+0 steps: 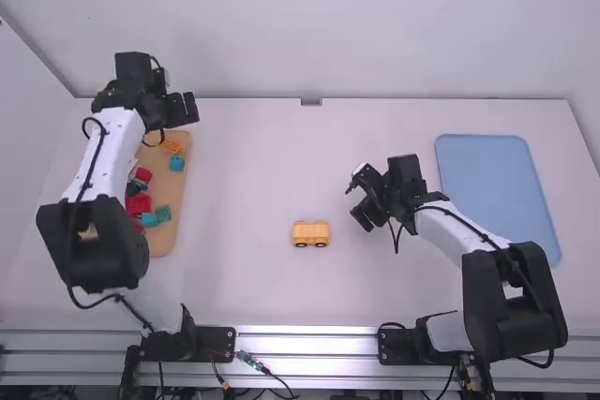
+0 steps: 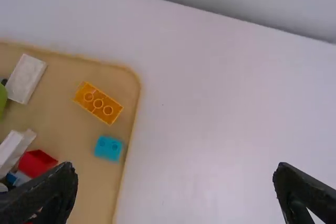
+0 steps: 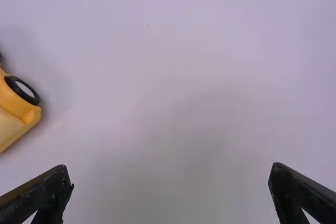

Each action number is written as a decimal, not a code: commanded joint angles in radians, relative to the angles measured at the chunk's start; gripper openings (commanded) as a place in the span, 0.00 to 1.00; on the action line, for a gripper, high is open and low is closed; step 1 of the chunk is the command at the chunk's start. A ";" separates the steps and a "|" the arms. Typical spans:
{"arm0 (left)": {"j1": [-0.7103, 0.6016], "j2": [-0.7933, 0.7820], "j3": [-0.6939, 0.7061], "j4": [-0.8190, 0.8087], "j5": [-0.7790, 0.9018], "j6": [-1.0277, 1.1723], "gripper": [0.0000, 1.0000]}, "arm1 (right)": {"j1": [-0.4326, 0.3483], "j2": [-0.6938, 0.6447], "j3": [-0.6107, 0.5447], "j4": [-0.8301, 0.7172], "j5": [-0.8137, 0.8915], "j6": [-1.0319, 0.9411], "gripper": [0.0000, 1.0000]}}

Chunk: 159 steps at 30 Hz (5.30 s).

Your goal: Assemble lego blocks to make yellow taxi

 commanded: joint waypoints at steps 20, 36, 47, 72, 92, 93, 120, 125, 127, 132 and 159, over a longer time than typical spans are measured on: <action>0.123 0.487 0.604 -0.454 0.178 -0.116 0.99 | 0.000 -0.017 -0.001 -0.004 0.003 0.002 0.99; 0.123 0.577 0.607 -0.404 0.154 -0.122 0.99 | 0.000 -0.016 -0.001 -0.006 0.000 0.003 0.99; 0.128 0.576 0.555 -0.319 0.157 -0.054 0.99 | 0.000 -0.016 -0.001 -0.005 0.000 0.002 0.99; 0.127 0.575 0.323 -0.104 -0.020 -0.351 0.95 | 0.000 -0.016 -0.001 -0.012 0.000 0.002 0.99; 0.124 0.575 0.220 -0.019 -0.025 -0.435 0.64 | 0.000 -0.016 -0.002 -0.013 -0.001 0.003 0.99; 0.127 0.575 0.220 -0.020 -0.027 -0.444 0.59 | 0.000 -0.016 -0.002 -0.014 0.000 0.003 0.99; 0.133 0.570 0.284 -0.080 -0.028 -0.473 0.32 | 0.000 -0.016 -0.002 -0.027 -0.004 0.002 0.99; 0.124 0.563 0.396 -0.196 -0.027 -0.471 0.18 | 0.000 -0.016 -0.002 -0.019 -0.005 0.002 0.99; 0.124 0.561 0.432 -0.227 -0.023 -0.446 0.02 | 0.000 -0.016 -0.002 -0.010 -0.004 0.003 0.99; 0.124 0.551 0.539 -0.328 0.040 -0.300 0.02 | 0.000 -0.016 -0.002 0.039 -0.077 0.030 0.99; -0.166 -0.144 -0.586 0.513 0.638 0.269 0.02 | 0.000 -0.016 -0.002 0.386 -0.497 0.389 0.99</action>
